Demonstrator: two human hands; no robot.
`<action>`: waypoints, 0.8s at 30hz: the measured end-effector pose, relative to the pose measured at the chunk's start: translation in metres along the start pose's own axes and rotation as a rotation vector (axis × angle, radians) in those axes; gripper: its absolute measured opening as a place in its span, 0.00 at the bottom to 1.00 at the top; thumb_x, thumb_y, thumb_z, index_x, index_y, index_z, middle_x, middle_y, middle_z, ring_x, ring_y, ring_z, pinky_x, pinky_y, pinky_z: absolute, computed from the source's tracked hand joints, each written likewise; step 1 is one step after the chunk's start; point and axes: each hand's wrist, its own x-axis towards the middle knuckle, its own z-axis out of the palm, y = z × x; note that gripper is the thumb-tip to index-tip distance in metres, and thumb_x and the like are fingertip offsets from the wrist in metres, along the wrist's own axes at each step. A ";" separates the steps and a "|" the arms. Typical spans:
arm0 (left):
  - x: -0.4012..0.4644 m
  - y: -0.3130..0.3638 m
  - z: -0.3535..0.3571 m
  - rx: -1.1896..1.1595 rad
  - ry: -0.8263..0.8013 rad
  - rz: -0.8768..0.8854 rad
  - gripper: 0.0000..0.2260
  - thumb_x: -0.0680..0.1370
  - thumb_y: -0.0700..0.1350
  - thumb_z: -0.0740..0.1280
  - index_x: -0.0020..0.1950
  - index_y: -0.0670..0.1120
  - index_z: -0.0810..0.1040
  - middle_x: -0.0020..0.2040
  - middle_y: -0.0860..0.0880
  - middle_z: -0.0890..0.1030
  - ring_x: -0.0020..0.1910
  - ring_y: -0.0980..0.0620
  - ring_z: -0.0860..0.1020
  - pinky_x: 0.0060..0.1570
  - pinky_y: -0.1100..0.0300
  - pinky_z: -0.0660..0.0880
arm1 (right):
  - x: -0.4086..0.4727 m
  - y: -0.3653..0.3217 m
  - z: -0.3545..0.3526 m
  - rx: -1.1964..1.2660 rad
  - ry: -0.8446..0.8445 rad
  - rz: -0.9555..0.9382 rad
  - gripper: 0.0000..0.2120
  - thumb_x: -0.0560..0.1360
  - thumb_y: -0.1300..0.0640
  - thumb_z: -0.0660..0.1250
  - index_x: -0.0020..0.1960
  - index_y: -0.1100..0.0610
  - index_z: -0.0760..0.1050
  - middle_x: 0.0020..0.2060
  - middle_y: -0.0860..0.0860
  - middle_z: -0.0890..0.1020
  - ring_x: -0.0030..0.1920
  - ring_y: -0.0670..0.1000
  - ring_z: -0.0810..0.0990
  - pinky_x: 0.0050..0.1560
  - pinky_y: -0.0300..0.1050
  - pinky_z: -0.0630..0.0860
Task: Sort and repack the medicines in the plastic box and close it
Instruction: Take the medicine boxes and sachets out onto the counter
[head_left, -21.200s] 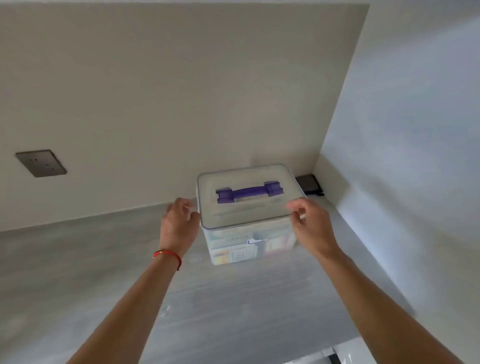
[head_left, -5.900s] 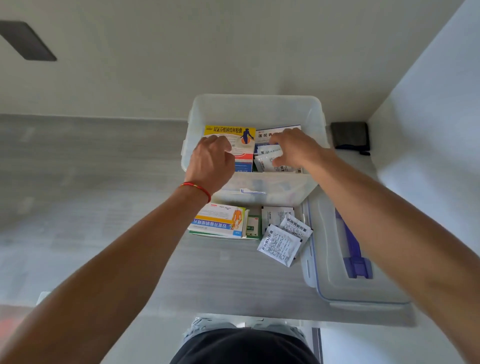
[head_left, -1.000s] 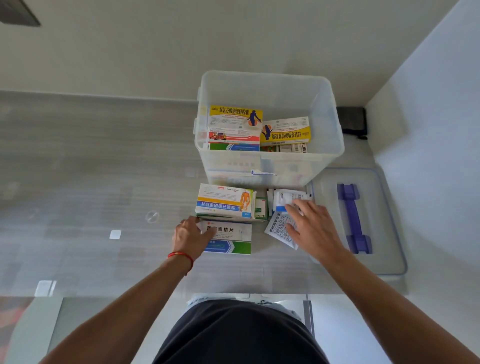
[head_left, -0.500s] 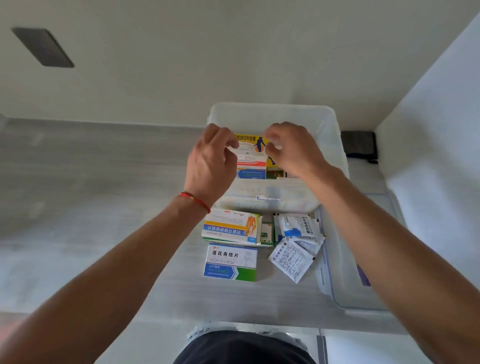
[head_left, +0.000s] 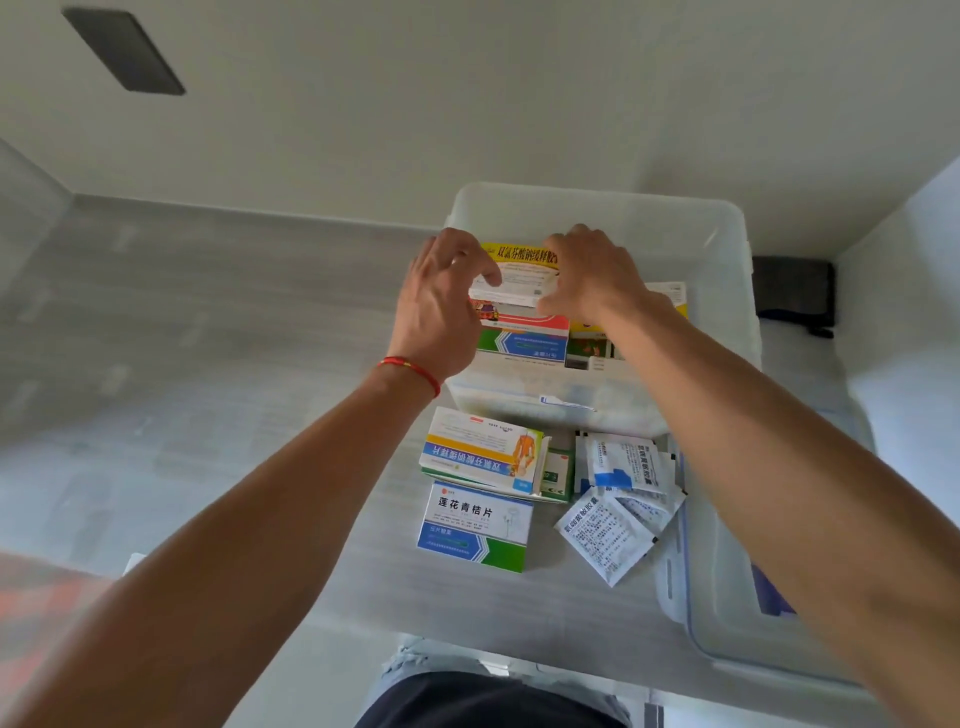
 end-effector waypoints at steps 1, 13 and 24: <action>0.000 0.000 0.000 -0.003 0.003 0.000 0.20 0.64 0.24 0.56 0.45 0.39 0.81 0.50 0.41 0.78 0.52 0.42 0.77 0.51 0.46 0.76 | -0.008 0.005 -0.010 0.026 0.040 -0.004 0.32 0.68 0.48 0.78 0.68 0.56 0.72 0.60 0.56 0.76 0.62 0.58 0.75 0.59 0.57 0.76; -0.072 0.020 -0.049 -0.428 0.142 -0.081 0.17 0.63 0.23 0.53 0.45 0.38 0.73 0.42 0.43 0.79 0.40 0.45 0.78 0.39 0.56 0.77 | -0.204 -0.005 -0.067 0.187 0.212 -0.254 0.40 0.69 0.27 0.64 0.74 0.47 0.69 0.62 0.46 0.76 0.61 0.48 0.75 0.58 0.50 0.78; -0.191 -0.035 -0.051 -0.217 -0.135 -0.285 0.19 0.67 0.21 0.60 0.41 0.44 0.77 0.39 0.51 0.79 0.37 0.53 0.78 0.37 0.65 0.74 | -0.244 -0.061 0.137 0.049 -0.090 -0.297 0.34 0.70 0.40 0.75 0.69 0.54 0.72 0.64 0.52 0.78 0.64 0.54 0.75 0.60 0.52 0.79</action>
